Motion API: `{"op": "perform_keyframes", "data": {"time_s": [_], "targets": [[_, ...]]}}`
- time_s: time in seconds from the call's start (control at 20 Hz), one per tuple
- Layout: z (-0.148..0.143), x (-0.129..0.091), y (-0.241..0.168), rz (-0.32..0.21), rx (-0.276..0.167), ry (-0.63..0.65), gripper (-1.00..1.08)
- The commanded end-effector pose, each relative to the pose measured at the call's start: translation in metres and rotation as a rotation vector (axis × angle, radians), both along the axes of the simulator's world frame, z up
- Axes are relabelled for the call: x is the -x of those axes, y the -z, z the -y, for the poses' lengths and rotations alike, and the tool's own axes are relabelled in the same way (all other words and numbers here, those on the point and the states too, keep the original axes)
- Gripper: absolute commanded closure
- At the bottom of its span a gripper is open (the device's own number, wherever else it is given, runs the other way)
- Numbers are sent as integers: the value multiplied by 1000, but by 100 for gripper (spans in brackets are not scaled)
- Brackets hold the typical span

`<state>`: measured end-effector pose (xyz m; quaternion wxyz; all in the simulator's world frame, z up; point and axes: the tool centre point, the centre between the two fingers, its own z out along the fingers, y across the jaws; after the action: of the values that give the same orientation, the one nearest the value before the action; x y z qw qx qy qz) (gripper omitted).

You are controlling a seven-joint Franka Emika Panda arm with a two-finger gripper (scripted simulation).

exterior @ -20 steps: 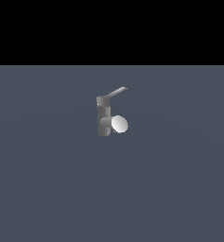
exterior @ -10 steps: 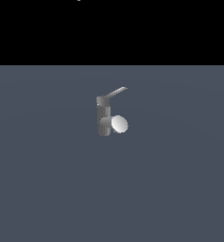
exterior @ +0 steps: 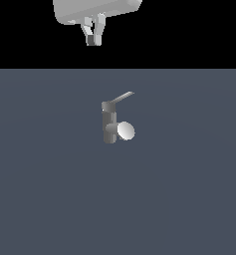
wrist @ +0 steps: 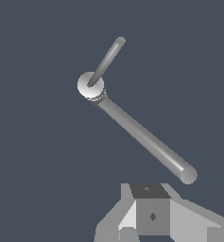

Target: Turn on the faucet by rotating a designated handle.

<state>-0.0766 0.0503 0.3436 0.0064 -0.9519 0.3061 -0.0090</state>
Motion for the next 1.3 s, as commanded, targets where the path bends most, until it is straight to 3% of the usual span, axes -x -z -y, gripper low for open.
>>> {"op": "perform_keyframes", "data": {"time_s": [0.0,0.55,1.25], "targets": [[1,-17,13,-1,-1,58,108],[17,-91,70,-9,-1,310,108],[65,-172,140,-18,2,622,108]]}}
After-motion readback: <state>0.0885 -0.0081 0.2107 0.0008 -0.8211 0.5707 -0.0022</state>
